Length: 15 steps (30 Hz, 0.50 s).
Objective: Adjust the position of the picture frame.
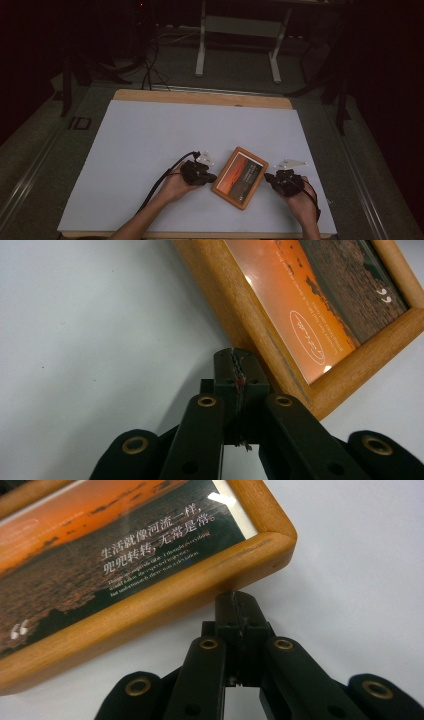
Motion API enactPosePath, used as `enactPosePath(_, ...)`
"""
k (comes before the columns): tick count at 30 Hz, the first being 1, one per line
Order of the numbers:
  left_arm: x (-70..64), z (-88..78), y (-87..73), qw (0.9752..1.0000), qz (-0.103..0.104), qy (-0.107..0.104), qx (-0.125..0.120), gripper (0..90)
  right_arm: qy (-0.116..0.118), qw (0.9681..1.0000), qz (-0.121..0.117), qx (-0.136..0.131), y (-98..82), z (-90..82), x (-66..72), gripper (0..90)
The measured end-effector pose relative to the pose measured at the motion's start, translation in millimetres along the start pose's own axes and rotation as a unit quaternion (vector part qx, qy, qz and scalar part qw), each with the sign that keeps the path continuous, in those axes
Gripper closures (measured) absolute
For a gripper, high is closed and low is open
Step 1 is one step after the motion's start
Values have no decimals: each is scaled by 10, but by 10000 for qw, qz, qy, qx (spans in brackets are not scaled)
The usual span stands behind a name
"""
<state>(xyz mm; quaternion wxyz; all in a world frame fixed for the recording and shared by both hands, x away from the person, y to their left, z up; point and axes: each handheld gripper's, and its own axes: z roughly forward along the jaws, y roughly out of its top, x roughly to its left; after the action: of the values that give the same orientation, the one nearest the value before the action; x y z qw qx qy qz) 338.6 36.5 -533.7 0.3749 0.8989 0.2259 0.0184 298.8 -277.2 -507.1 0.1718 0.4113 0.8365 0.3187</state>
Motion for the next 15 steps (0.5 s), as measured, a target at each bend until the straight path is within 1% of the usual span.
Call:
enactPosePath(1, 25, -5, 2, 10000, -62, 40, -27, 833, 33, 10000, 45, 4, 0, -8, -2, 852)
enactPosePath(2, 68, -17, 5, 9998, -163, 29, -61, 815, 47, 10000, 58, 22, 1, -18, -6, 816)
enactPosePath(3, 97, -24, 6, 9996, -261, 4, -108, 781, 107, 9999, 96, 32, -1, -39, -9, 760)
enactPosePath(6, 191, -83, 17, 9977, -601, 16, -303, 681, 245, 9996, 167, -23, -11, -91, -26, 621)
enactPosePath(8, 227, -127, 31, 9966, -708, 8, -416, 624, 305, 9993, 211, -80, -14, -116, -36, 569)
enactPosePath(10, 244, -154, 46, 9955, -773, -46, -551, 575, 417, 9987, 255, -126, -11, -120, -38, 512)
enactPosePath(11, 247, -161, 54, 9953, -774, -38, -575, 528, 485, 9983, 294, -140, -7, -112, -35, 478)
enactPosePath(12, 248, -164, 68, 9949, -800, -40, -610, 500, 514, 9981, 321, -137, -3, -105, -31, 449)
enactPosePath(13, 255, -164, 79, 9946, -803, -90, -651, 467, 527, 9979, 343, -141, 4, -90, -26, 415)
enactPosePath(15, 258, -149, 100, 9932, -874, -171, -756, 411, 576, 9974, 411, -130, 17, -63, -14, 350)
